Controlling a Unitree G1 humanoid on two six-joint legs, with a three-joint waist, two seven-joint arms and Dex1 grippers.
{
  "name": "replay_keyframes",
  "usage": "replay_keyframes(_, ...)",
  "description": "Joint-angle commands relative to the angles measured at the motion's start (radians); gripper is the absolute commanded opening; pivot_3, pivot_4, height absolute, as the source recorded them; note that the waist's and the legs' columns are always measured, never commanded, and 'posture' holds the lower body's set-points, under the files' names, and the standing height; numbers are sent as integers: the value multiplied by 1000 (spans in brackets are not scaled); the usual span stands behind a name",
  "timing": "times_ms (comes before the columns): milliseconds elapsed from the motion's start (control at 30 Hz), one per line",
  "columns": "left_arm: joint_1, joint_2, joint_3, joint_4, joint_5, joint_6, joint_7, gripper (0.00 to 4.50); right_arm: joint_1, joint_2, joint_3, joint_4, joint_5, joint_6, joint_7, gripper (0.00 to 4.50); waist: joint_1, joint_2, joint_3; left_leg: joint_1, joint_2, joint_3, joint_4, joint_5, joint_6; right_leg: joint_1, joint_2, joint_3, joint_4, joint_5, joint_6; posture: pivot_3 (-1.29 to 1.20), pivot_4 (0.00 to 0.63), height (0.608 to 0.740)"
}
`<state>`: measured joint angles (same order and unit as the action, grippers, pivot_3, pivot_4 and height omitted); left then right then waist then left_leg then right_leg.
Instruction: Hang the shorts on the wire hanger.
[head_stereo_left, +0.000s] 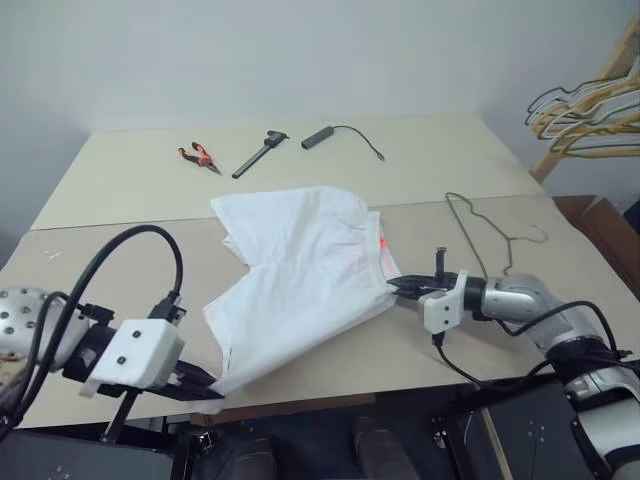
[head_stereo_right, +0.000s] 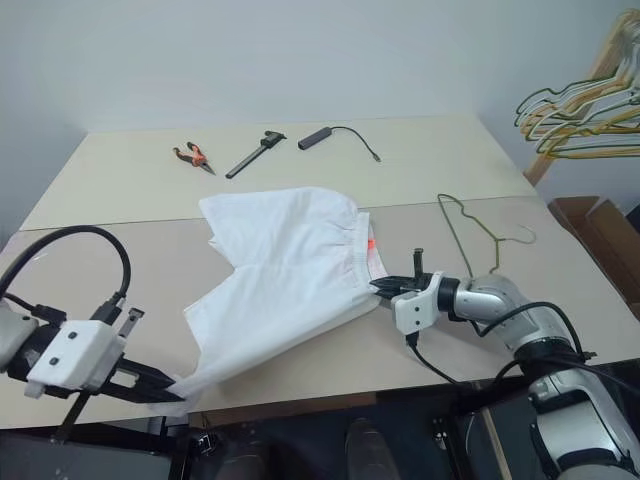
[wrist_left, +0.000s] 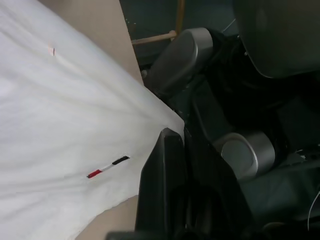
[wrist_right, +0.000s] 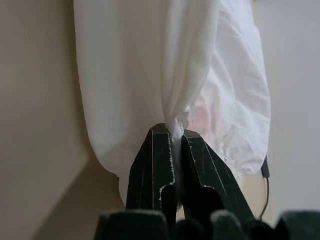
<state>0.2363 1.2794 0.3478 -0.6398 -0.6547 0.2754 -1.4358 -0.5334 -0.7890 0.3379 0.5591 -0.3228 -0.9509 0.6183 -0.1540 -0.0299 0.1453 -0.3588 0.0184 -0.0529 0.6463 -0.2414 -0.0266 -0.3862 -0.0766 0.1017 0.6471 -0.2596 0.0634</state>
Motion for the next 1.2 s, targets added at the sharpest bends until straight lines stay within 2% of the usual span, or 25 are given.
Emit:
replay_keyframes(33, 10, -25, 14, -52, -6, 19, -2, 18, 64, -64, -64, -60, 44, 53, 11, 0, 6, 0, 0, -1, 0, 0, 0, 0, 0, -1, 0, 0, 0, 0, 0, -75, 111, 740)
replay_keyframes(67, 12, -36, 9, -49, 7, 13, 1, 18, 94, -76, -71, -96, 61, 66, 20, 0, 8, 0, 0, -2, 0, 0, 0, 0, 1, -1, 0, 0, 0, 0, 0, -75, 111, 740)
replay_keyframes(167, 23, -60, 1, -24, 48, -16, -8, 0, 183, -113, -87, -211, 125, 109, 58, 884, 10, 0, 0, -2, 0, 0, 0, -1, 1, -1, 0, -1, 0, 0, 0, -85, 114, 740)
replay_keyframes(267, 31, -76, -21, 83, 140, -123, -60, 672, 289, -177, -104, -347, 229, 153, 127, 1896, 13, 0, 0, -1, 0, 0, 0, -1, 1, -1, 0, -1, 0, 0, -1, -84, 114, 740)
replay_keyframes(367, 6, -82, -14, 231, 228, -250, -89, 1554, 413, -261, -171, -485, 335, 234, 174, 2865, 12, 0, 0, 0, 0, 1, 0, -1, 1, 0, 0, 0, 0, -1, -1, -79, 116, 740)
replay_keyframes(500, -110, -90, 29, 348, 185, -251, -72, 2821, 540, -306, -321, -582, 489, 433, 176, 4227, 22, -3, 0, 1, 0, 1, 1, -1, 1, 0, 0, 0, 0, -3, 3, -79, 113, 740)
replay_keyframes(567, -180, -107, 41, 362, 120, -197, -43, 3393, 554, -286, -399, -607, 554, 600, 134, 4245, 28, -5, 0, 1, 1, 1, 1, -1, 1, 0, 1, 0, 0, -3, 3, -81, 113, 740)
replay_keyframes(633, -283, -143, 38, 357, 4, -74, 41, 3393, 534, -251, -480, -620, 625, 801, 60, 4245, 33, -5, 0, 0, 1, 1, 1, -1, 1, 0, 0, 0, 0, -3, 4, -88, 109, 740)
replay_keyframes(700, -401, -205, 20, 343, -102, 50, 169, 3393, 491, -224, -519, -615, 622, 1011, -27, 4245, 34, -5, 0, -1, 1, 0, 2, -1, 1, 0, 0, -1, 0, -2, 3, -96, 106, 740)
replay_keyframes(767, -493, -246, -19, 324, -155, 152, 266, 3393, 451, -210, -519, -599, 597, 1168, -72, 4245, 35, -5, -1, -2, 0, -1, 3, -1, 1, 0, 0, -2, 0, -1, 1, -96, 106, 740)
replay_keyframes(867, -618, -340, -120, 286, -166, 234, 372, 3393, 307, -176, -449, -516, 539, 1482, -149, 4245, 34, -5, -2, -5, 0, -3, 5, -1, 1, -1, 0, -3, 0, 0, 0, -106, 98, 740)
replay_keyframes(900, -662, -402, -169, 272, -129, 232, 438, 3393, 247, -155, -431, -471, 524, 1578, -175, 4245, 32, -4, -2, -7, 0, -3, 6, -1, 1, -2, 0, -3, 0, 1, 1, -108, 94, 740)
replay_keyframes(1000, -729, -497, -243, 250, -82, 258, 530, 3393, 144, -117, -402, -382, 491, 1715, -198, 4245, 29, -4, -3, -10, -1, -3, 8, -1, 1, -4, 0, -3, -1, 2, 2, -108, 92, 740)
replay_keyframes(1133, -746, -528, -279, 225, -95, 289, 524, 3393, 42, -83, -376, -260, 485, 1824, -172, 4245, 23, -2, -3, -11, -1, -3, 8, -1, 2, -5, 0, -3, -1, 2, 2, -106, 91, 740)
replay_keyframes(1200, -736, -528, -278, 215, -90, 290, 524, 3418, 5, -76, -357, -184, 478, 1853, -150, 3880, 20, -2, -4, -11, -1, -3, 8, -1, 2, -5, 0, -3, -1, 2, 2, -103, 95, 740)
